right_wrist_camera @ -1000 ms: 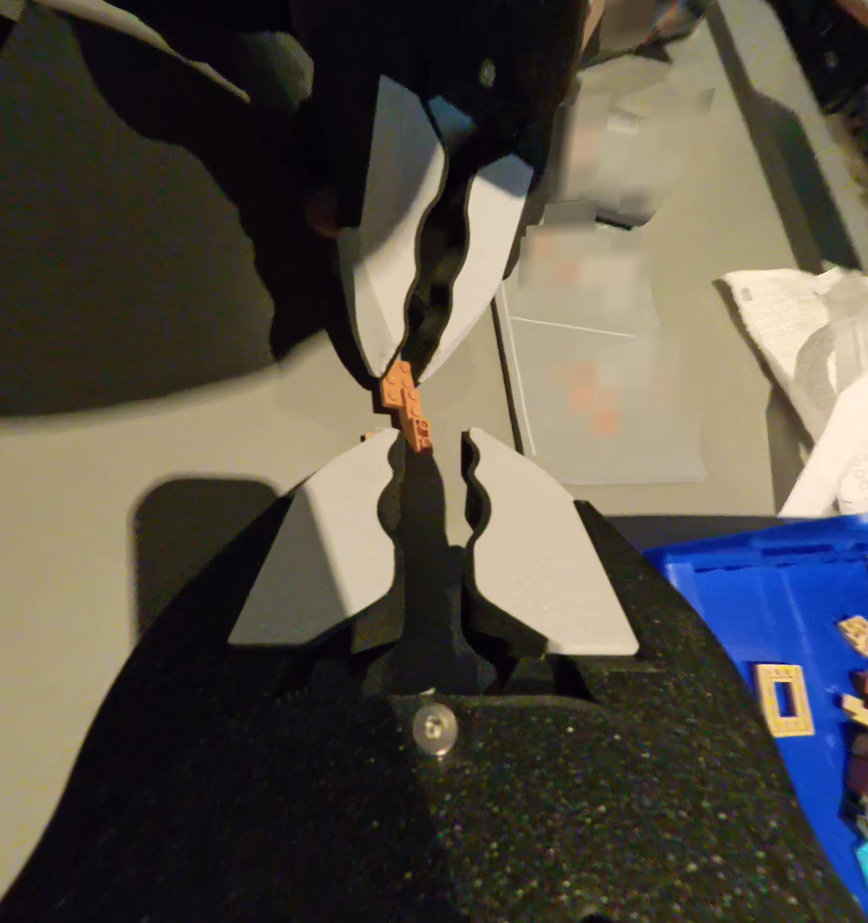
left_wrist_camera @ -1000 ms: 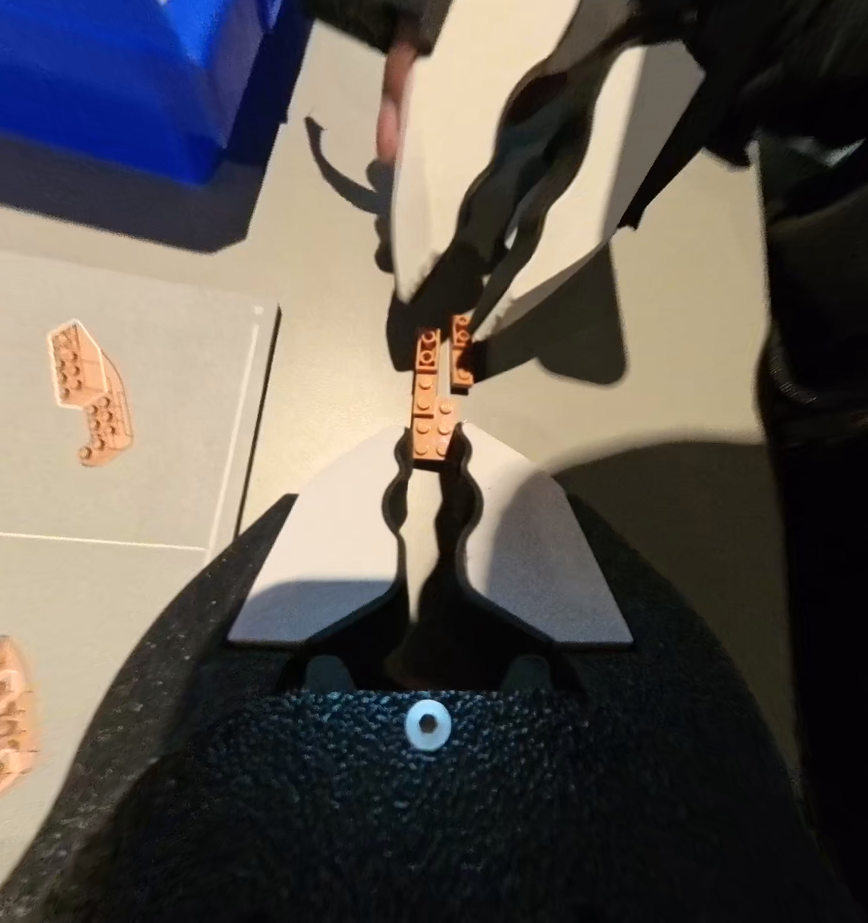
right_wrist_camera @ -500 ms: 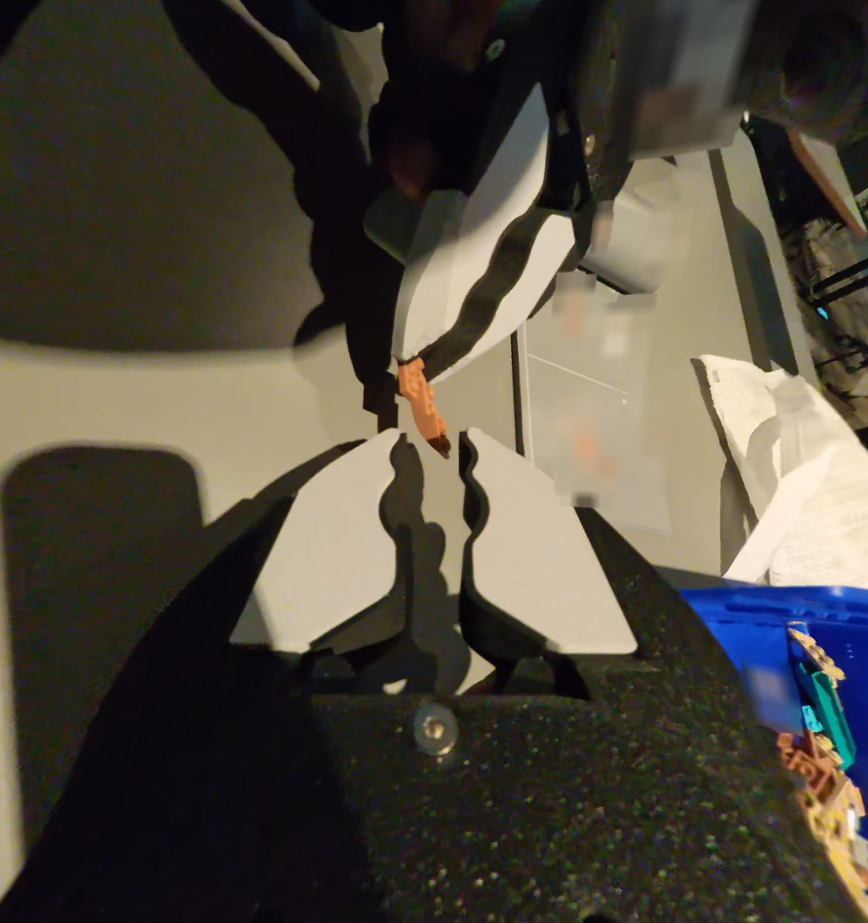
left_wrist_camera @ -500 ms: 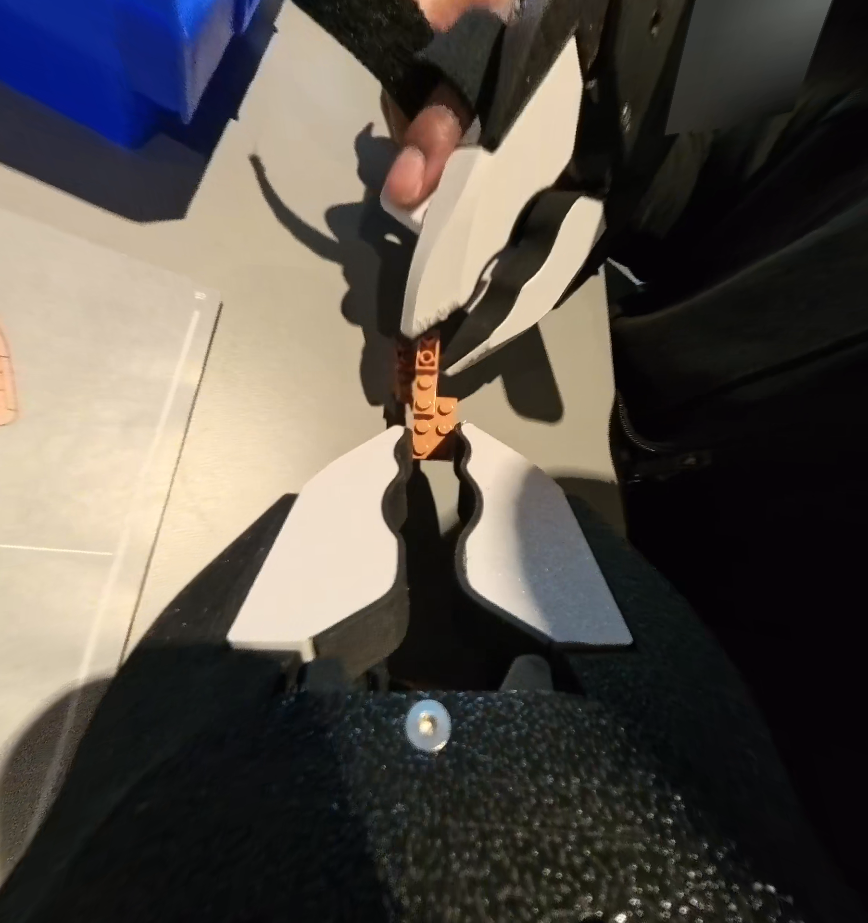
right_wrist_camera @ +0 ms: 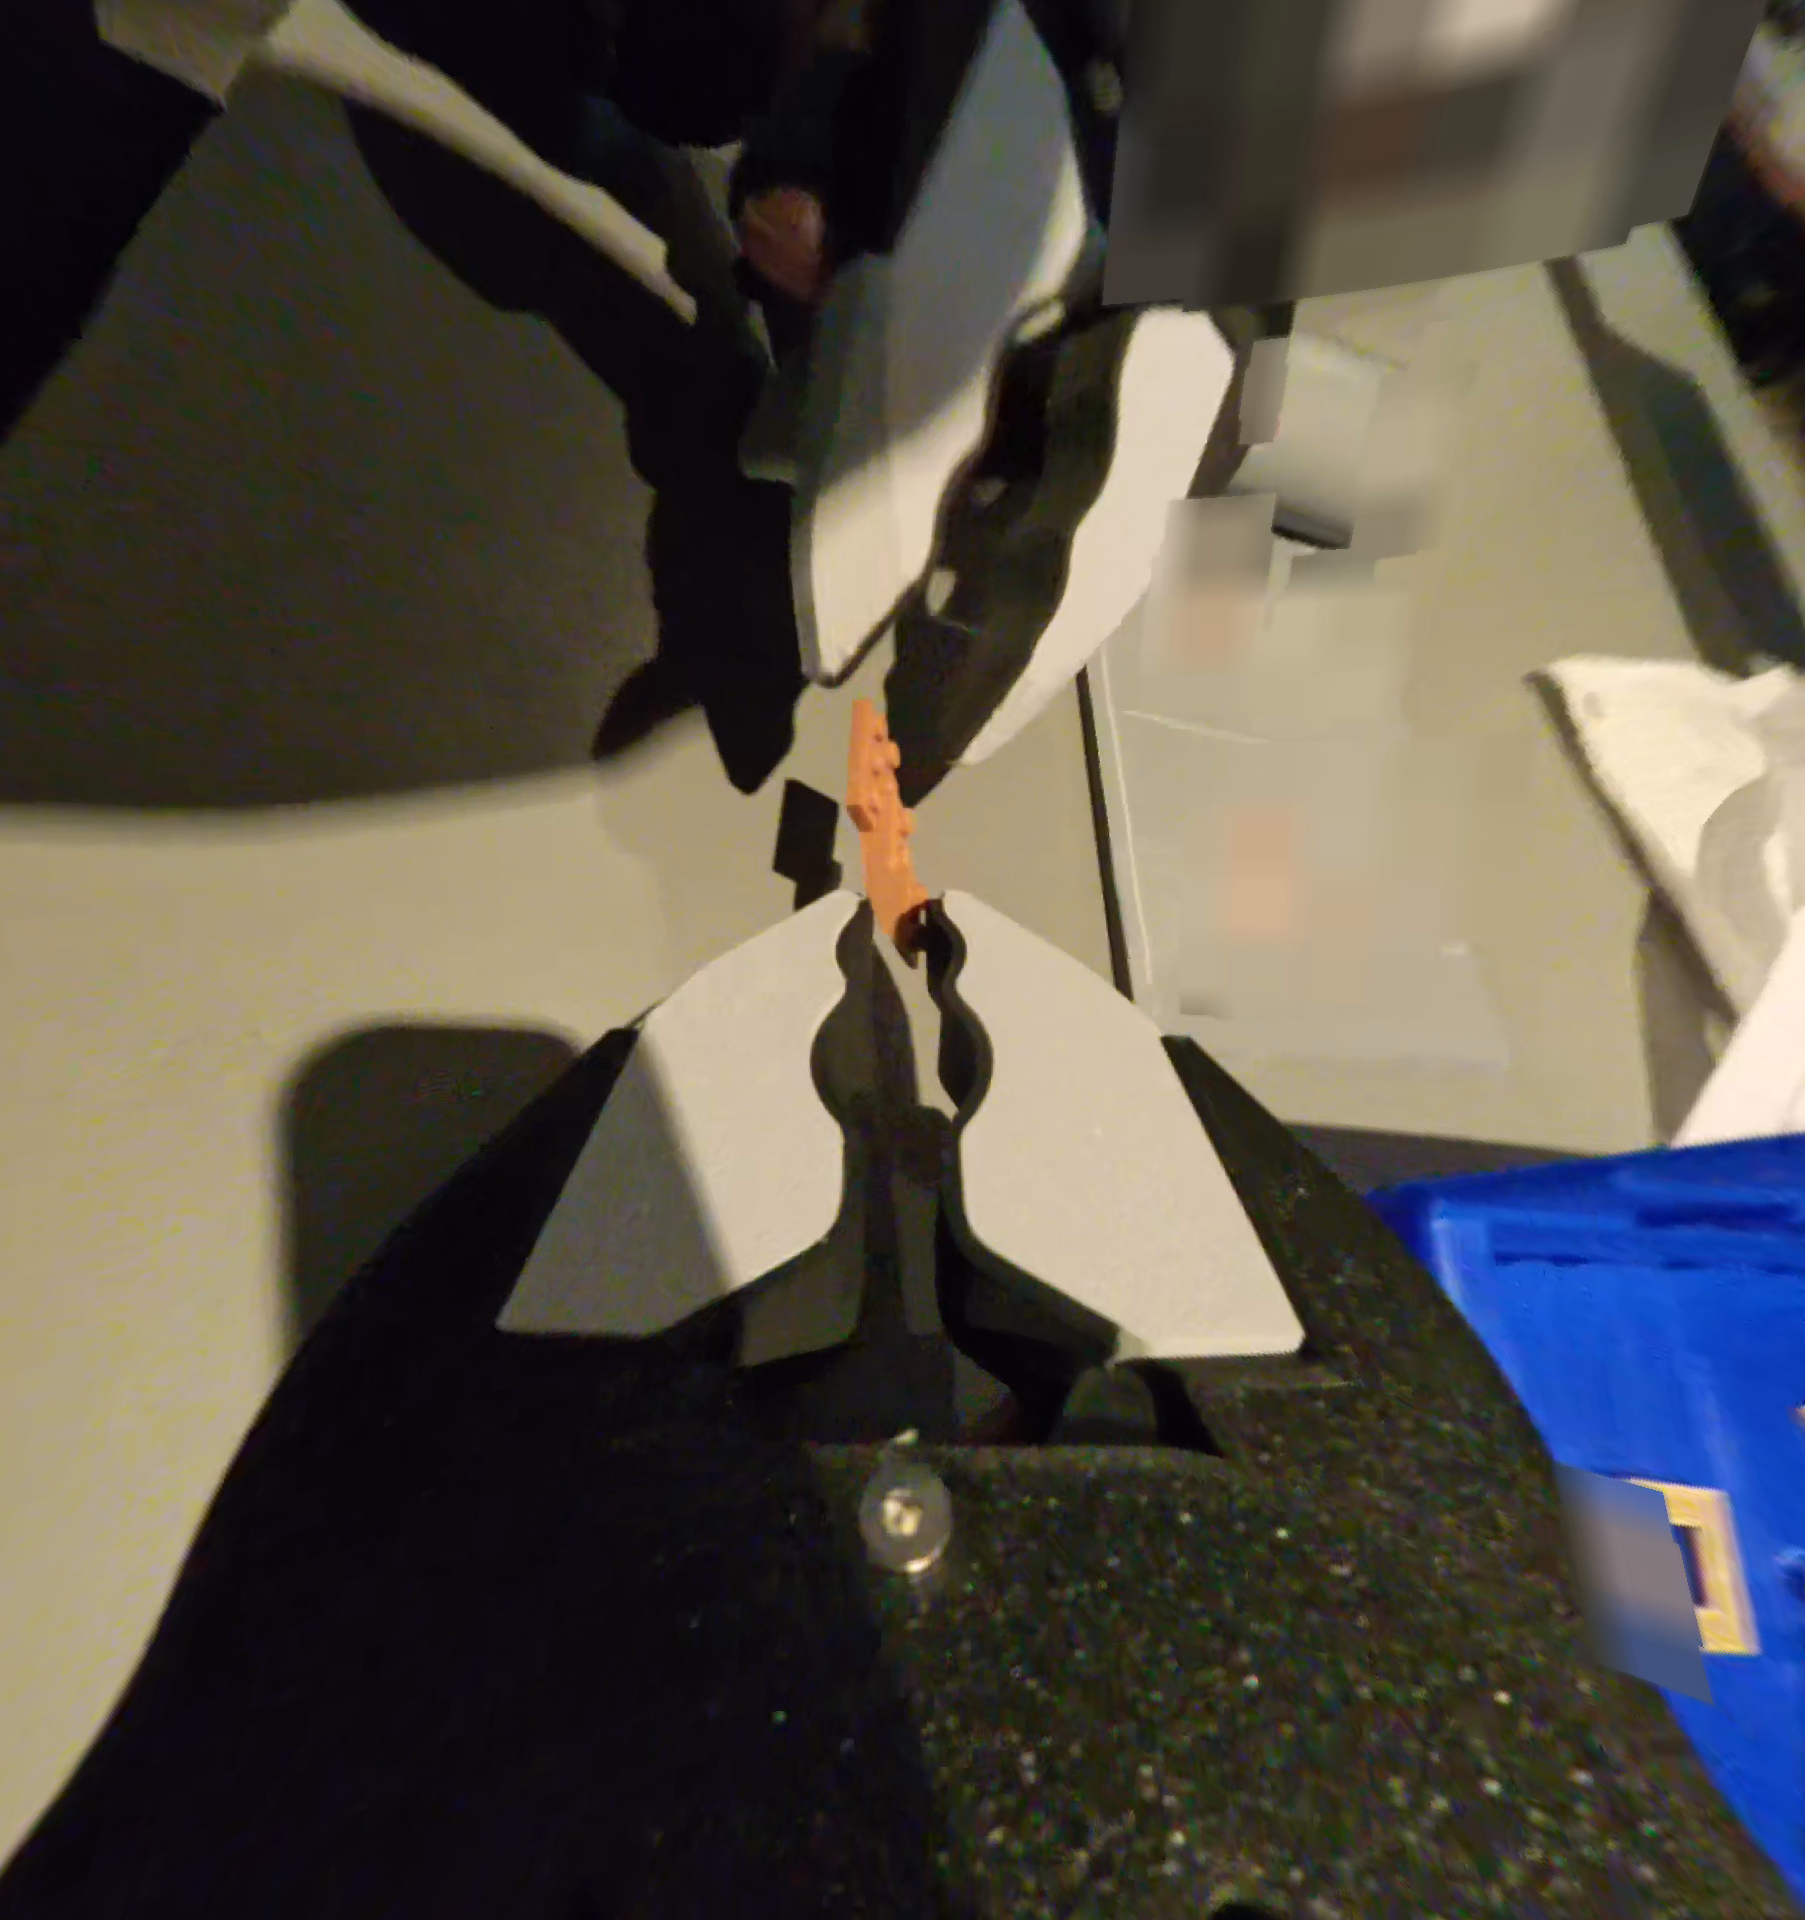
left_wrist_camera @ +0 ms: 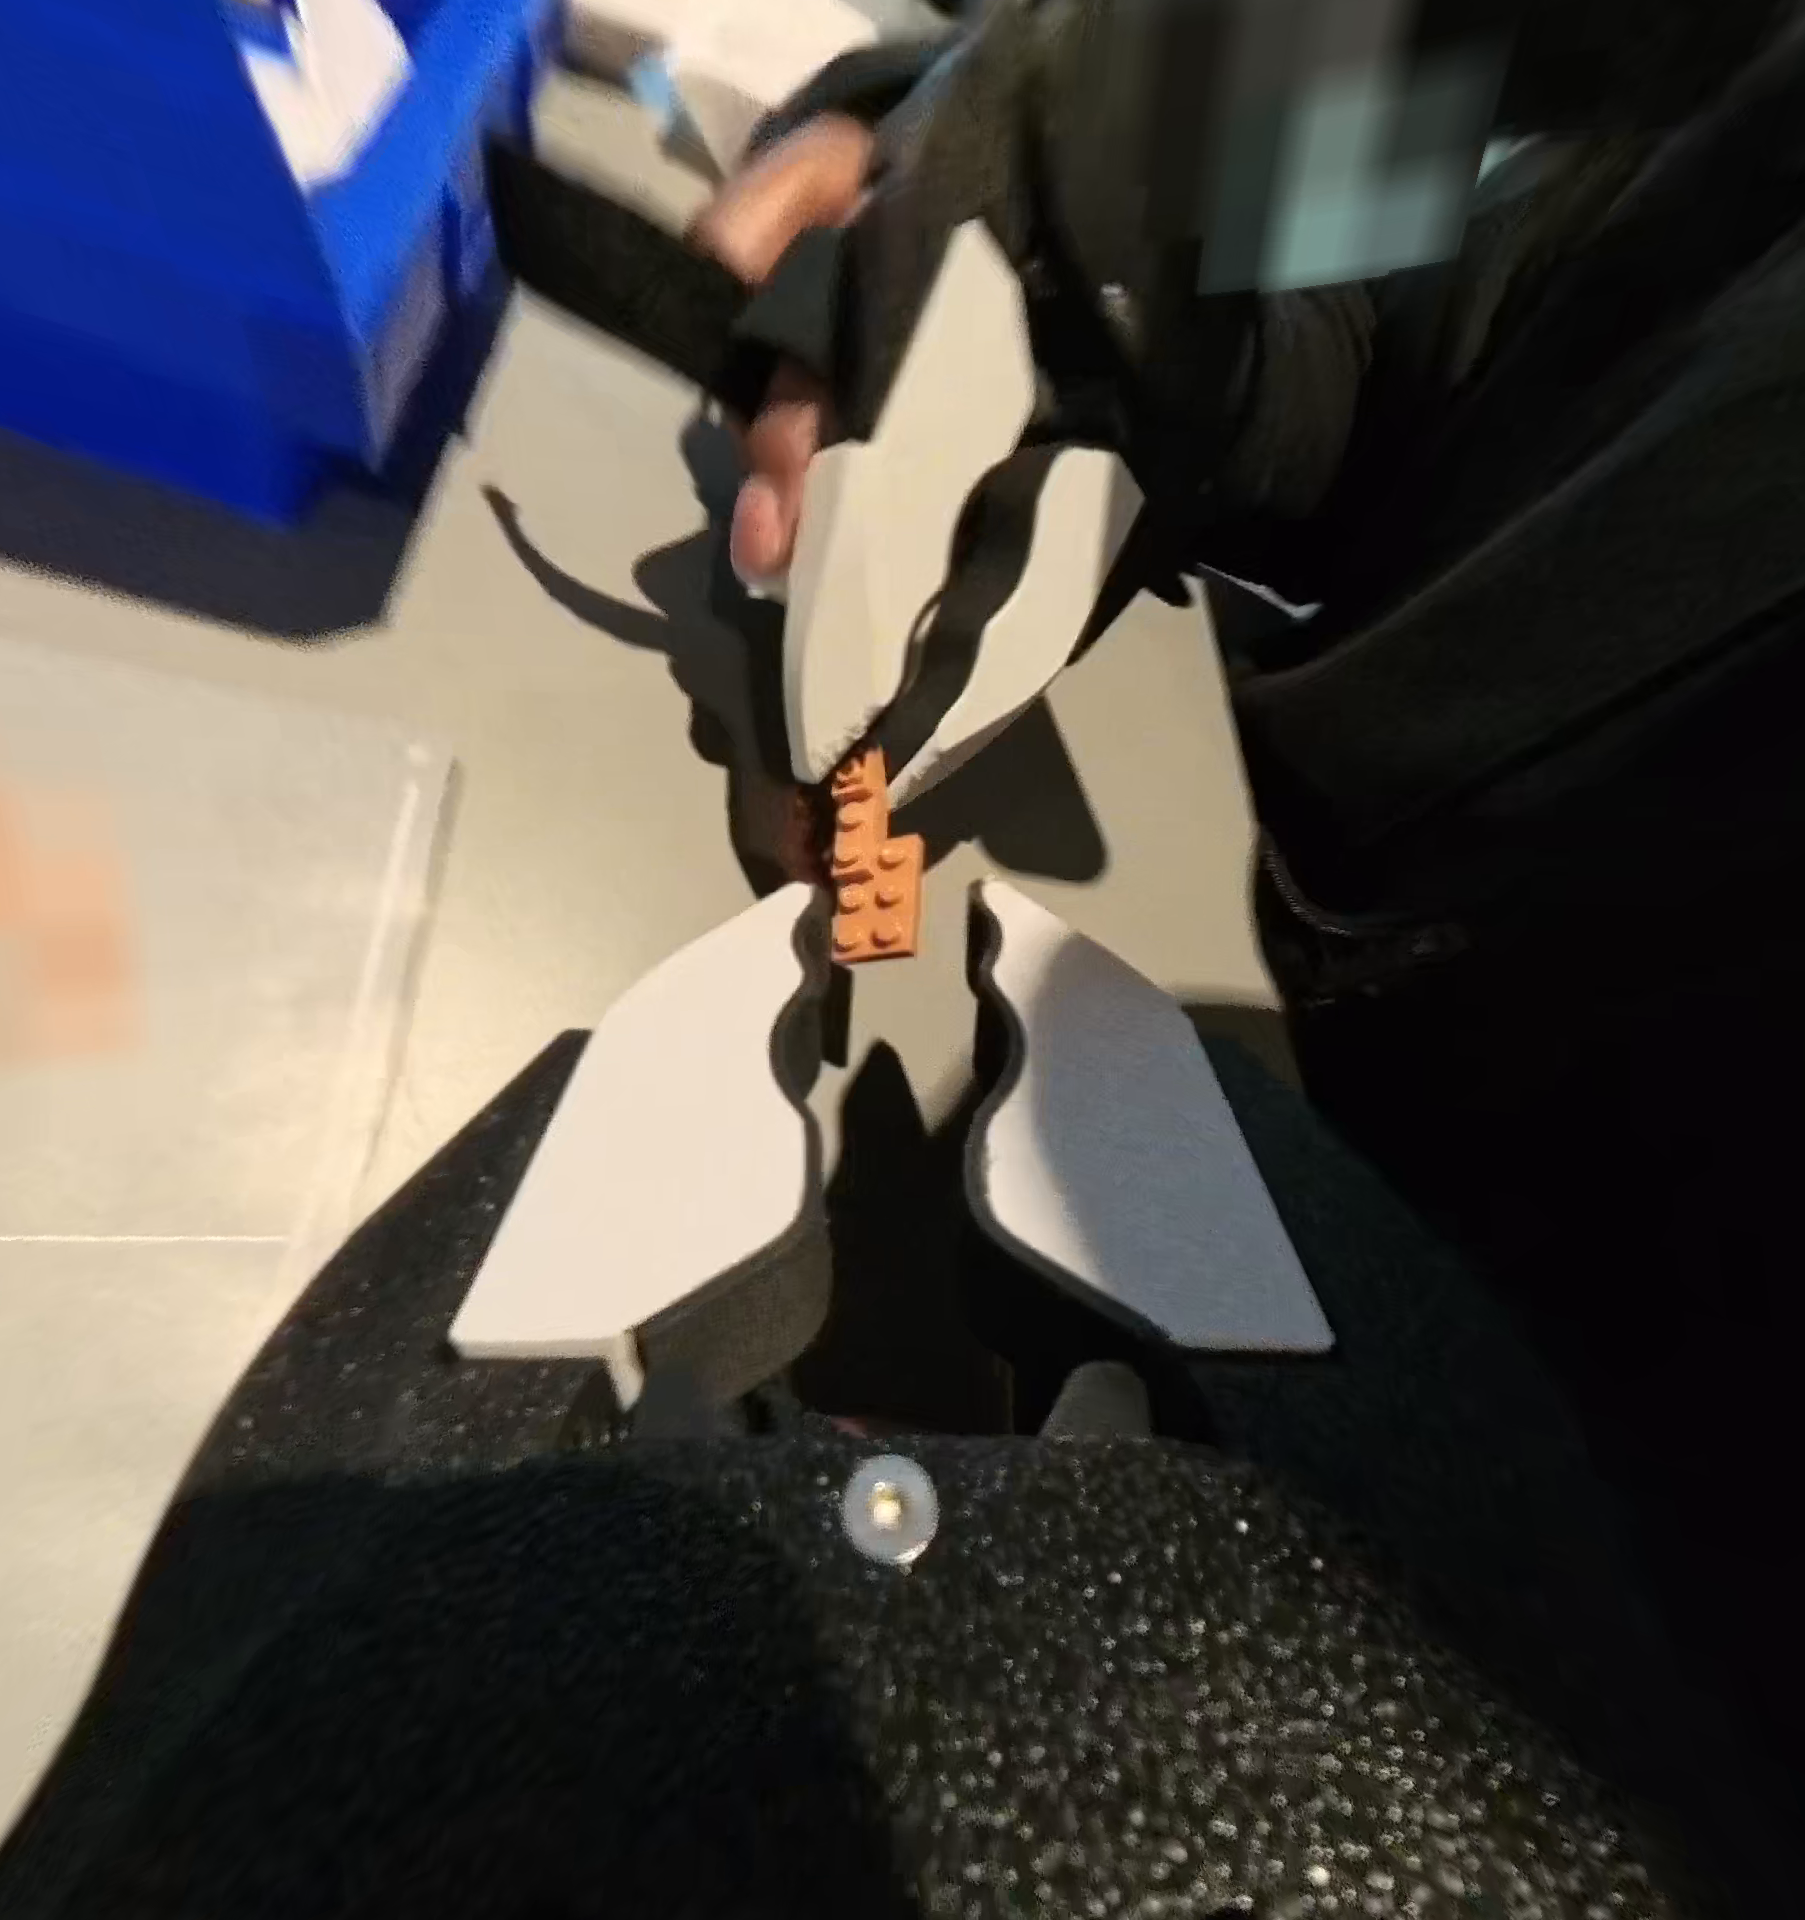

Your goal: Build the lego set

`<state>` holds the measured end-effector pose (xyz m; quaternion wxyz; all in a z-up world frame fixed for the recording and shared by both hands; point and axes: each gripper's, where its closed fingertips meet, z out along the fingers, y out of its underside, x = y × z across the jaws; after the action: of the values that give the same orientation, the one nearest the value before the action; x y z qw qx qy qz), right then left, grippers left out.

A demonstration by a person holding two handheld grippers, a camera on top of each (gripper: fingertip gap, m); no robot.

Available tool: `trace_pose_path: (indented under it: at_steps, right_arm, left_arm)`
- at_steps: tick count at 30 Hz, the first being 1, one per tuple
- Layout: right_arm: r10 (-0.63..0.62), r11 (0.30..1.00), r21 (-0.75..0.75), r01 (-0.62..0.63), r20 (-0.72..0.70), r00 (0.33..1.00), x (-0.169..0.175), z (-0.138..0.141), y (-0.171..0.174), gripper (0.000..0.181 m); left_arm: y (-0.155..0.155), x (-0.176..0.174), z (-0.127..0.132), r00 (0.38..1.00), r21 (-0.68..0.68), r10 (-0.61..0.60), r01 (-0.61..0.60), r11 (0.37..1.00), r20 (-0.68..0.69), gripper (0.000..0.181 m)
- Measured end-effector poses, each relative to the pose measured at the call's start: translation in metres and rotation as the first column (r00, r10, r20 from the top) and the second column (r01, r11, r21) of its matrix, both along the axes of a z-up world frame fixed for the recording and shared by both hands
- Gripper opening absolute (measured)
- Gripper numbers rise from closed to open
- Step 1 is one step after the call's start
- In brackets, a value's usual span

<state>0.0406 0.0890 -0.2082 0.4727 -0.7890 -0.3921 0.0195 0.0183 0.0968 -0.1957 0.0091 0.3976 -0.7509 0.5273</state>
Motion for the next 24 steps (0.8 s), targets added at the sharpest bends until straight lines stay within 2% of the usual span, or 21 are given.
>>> trace_pose_path:
  at_steps: [5, 9, 14, 19, 21, 22, 24]
  right_arm:
    - [-0.056, 0.990, -0.136, 0.023, -0.246, 0.968, 0.008, 0.000, -0.002, 0.009]
    - [-0.069, 0.989, -0.147, 0.025, -0.308, 0.949, 0.009, 0.005, -0.002, 0.009]
    - [-0.085, 0.986, -0.163, 0.029, -0.348, 0.934, 0.009, 0.007, -0.001, 0.009]
    - [-0.084, 0.985, -0.171, 0.026, -0.340, 0.937, 0.008, 0.005, -0.001, 0.010]
    - [-0.088, 0.983, -0.180, 0.035, -0.298, 0.950, 0.009, 0.001, -0.002, 0.012]
    - [-0.086, 0.983, -0.182, 0.040, -0.256, 0.963, 0.012, -0.002, -0.003, 0.019]
    - [-0.065, 0.985, -0.171, 0.037, -0.162, 0.985, 0.018, -0.007, -0.006, 0.019]
  left_arm:
    - [0.009, 0.012, 0.000, 0.972, 0.188, 0.014, -0.059, 0.980, 0.233, 0.028]
    - [0.003, 0.014, -0.006, 0.921, 0.343, -0.081, -0.060, 0.937, 0.382, 0.023]
    - [-0.001, 0.019, 0.003, 0.841, 0.383, -0.116, -0.114, 0.917, 0.528, 0.011]
    - [-0.001, 0.019, 0.000, 0.840, 0.411, -0.138, -0.108, 0.905, 0.524, 0.005]
    - [0.000, 0.019, -0.003, 0.868, 0.400, -0.119, -0.097, 0.911, 0.482, 0.005]
    - [0.002, 0.019, -0.005, 0.887, 0.391, -0.099, -0.096, 0.915, 0.452, 0.004]
    - [0.009, 0.020, -0.012, 0.928, 0.373, -0.046, -0.103, 0.922, 0.370, 0.004]
